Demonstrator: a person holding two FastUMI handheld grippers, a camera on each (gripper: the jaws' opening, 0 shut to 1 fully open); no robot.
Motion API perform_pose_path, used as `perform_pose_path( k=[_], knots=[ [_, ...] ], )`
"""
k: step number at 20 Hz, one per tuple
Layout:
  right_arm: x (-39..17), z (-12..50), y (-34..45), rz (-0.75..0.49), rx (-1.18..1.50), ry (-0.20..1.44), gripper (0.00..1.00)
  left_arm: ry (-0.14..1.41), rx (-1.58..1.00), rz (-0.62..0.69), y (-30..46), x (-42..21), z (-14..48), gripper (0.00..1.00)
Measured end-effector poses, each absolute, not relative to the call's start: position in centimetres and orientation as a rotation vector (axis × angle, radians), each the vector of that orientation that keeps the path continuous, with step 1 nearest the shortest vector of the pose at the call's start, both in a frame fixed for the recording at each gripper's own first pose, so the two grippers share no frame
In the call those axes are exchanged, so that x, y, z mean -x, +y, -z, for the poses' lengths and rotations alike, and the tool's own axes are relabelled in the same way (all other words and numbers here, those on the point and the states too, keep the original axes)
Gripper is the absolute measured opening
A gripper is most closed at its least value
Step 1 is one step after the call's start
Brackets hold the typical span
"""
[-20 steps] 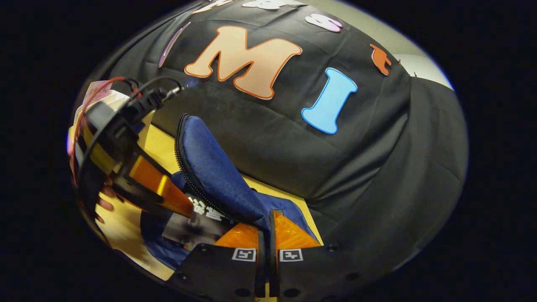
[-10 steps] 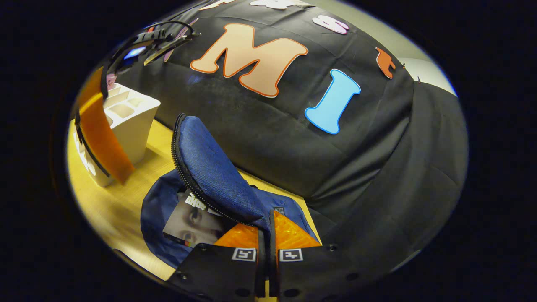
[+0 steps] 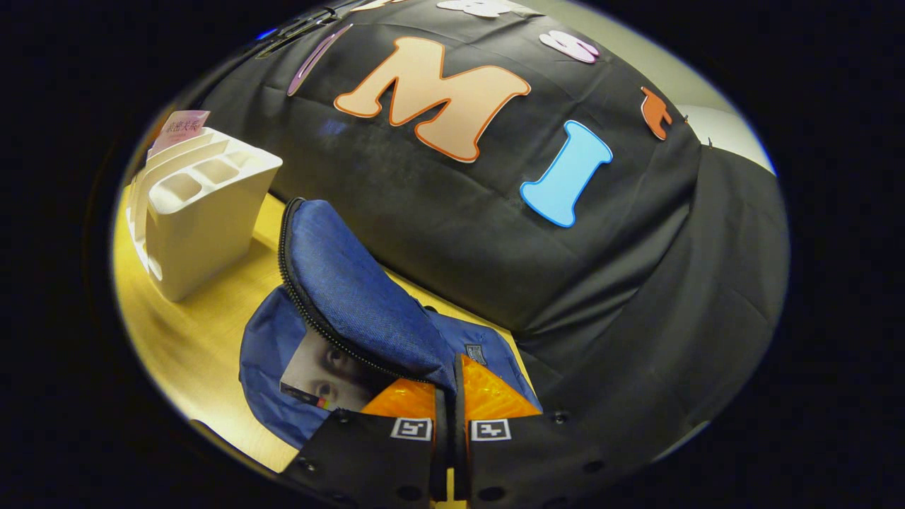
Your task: Open the schoolbag, grab two books from the bookshelf and put them into the schoolbag.
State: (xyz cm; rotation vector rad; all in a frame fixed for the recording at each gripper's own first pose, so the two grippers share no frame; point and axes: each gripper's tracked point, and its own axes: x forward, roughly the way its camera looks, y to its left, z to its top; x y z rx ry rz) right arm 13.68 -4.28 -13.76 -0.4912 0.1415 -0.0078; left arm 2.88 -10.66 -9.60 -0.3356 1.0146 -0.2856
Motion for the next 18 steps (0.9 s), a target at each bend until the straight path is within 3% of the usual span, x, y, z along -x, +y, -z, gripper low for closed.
perform_pose_path(
  k=[14, 18],
  knots=[
    [-14.2, 14.6, -3.6, 0.062, 0.468, 0.181, 0.06, 0.870, 0.296, -0.124, 18.1, -3.6, -3.5, 0.94],
    [-14.4, 14.7, -3.4, 0.097, 0.450, 0.199, 0.05, 0.869, 0.262, -0.198, 24.3, -3.3, -2.5, 0.94]
  ],
)
